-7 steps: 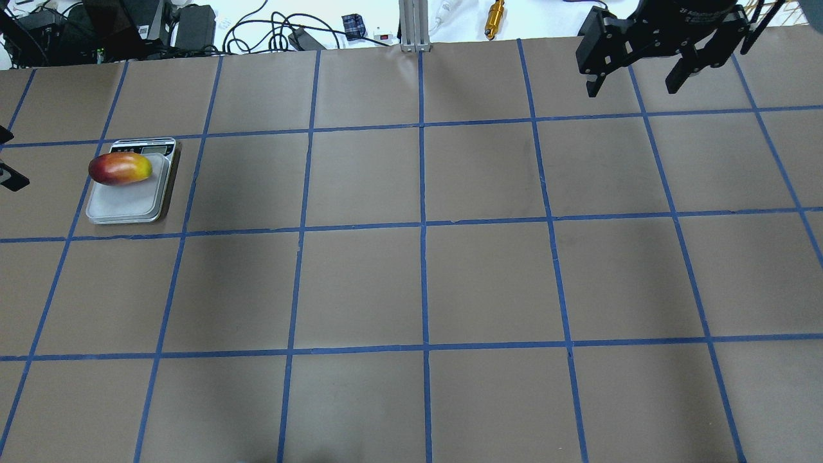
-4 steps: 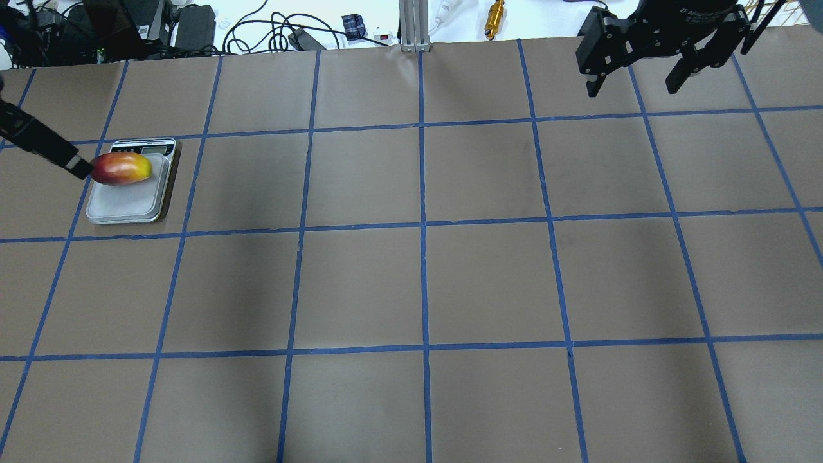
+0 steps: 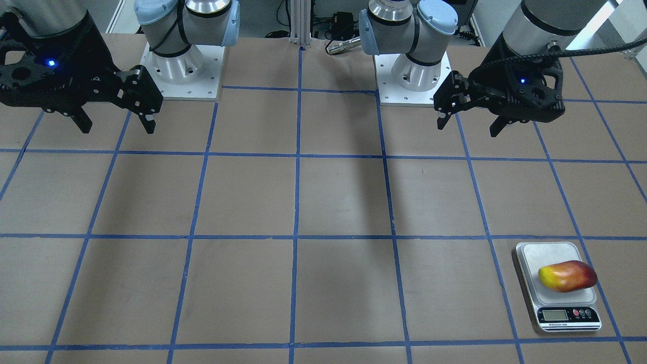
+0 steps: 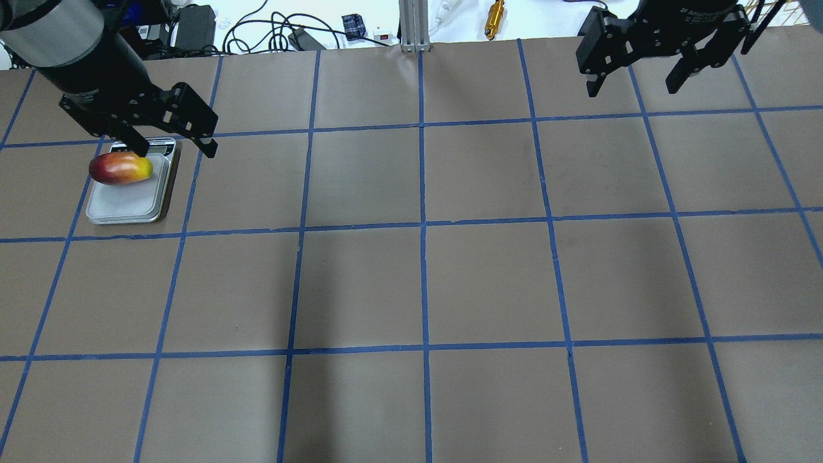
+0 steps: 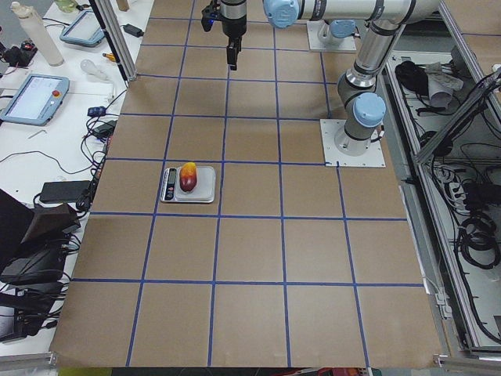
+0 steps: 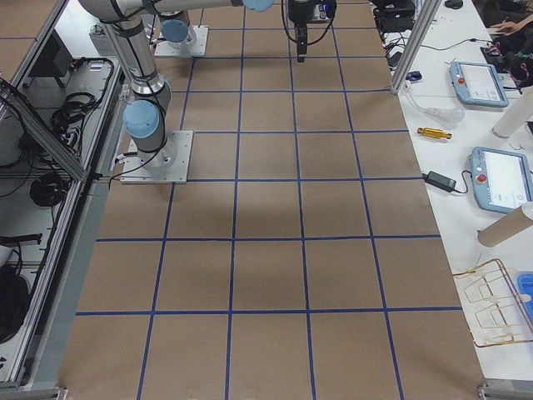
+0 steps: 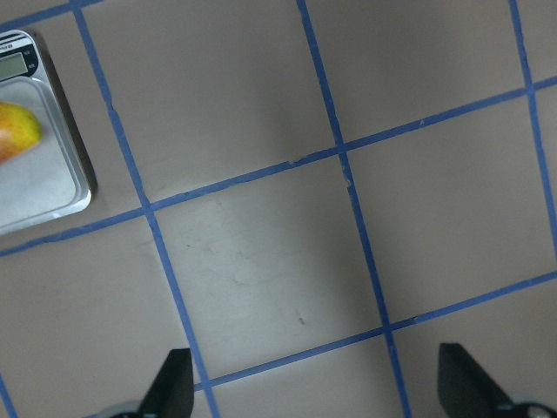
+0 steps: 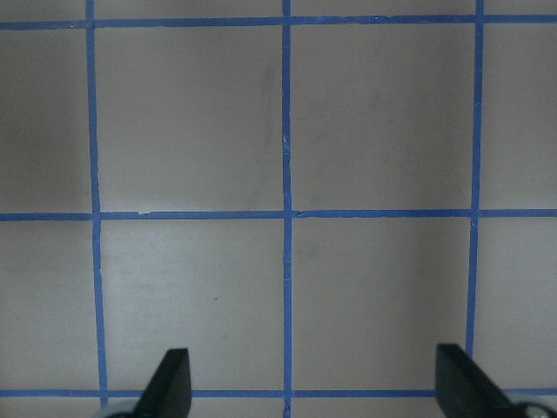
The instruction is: Weigh mango
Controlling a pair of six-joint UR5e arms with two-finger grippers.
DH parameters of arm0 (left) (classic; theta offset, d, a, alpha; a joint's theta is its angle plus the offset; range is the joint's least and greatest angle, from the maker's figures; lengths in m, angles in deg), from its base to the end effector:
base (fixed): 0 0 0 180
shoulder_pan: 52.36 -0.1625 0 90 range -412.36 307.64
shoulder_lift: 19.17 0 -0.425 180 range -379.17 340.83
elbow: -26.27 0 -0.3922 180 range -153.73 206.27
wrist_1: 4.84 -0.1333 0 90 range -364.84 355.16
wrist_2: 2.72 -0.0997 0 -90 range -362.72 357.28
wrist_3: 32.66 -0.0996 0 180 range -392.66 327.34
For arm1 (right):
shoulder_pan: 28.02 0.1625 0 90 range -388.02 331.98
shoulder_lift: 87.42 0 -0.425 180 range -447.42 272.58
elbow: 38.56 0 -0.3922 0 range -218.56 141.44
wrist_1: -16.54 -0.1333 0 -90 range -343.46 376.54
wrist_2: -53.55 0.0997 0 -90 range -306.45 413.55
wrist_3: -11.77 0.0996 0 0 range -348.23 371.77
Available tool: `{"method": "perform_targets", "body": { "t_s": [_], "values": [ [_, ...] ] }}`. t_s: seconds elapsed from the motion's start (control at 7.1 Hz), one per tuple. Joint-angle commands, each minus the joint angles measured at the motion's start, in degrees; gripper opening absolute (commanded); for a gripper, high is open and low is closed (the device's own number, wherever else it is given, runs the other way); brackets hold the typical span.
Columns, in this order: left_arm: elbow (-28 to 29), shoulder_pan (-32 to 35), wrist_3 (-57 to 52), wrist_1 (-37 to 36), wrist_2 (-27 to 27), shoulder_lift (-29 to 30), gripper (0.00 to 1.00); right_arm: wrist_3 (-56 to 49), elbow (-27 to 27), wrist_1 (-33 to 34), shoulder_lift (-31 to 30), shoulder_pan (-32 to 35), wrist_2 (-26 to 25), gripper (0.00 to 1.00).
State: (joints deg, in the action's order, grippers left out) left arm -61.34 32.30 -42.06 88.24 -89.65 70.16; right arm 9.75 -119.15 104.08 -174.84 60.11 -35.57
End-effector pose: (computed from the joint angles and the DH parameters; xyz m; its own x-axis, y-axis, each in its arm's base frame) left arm -0.0928 -0.4971 0.5089 -0.9961 0.0709 0.0529 0.0706 0.9975 -0.0084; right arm 0.1179 -0.5197 0.5420 -0.9999 -0.0037 -0.0126 -0.0027 0.9971 -0.0767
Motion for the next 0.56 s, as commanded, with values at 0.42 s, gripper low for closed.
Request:
{"method": "perform_targets", "body": {
  "t_s": [0.42],
  "values": [
    [0.16,4.72,9.76,-5.37,-2.72,1.99,1.0,0.0,0.0,0.0,-0.03,-0.06,0.0,1.0]
  ]
}}
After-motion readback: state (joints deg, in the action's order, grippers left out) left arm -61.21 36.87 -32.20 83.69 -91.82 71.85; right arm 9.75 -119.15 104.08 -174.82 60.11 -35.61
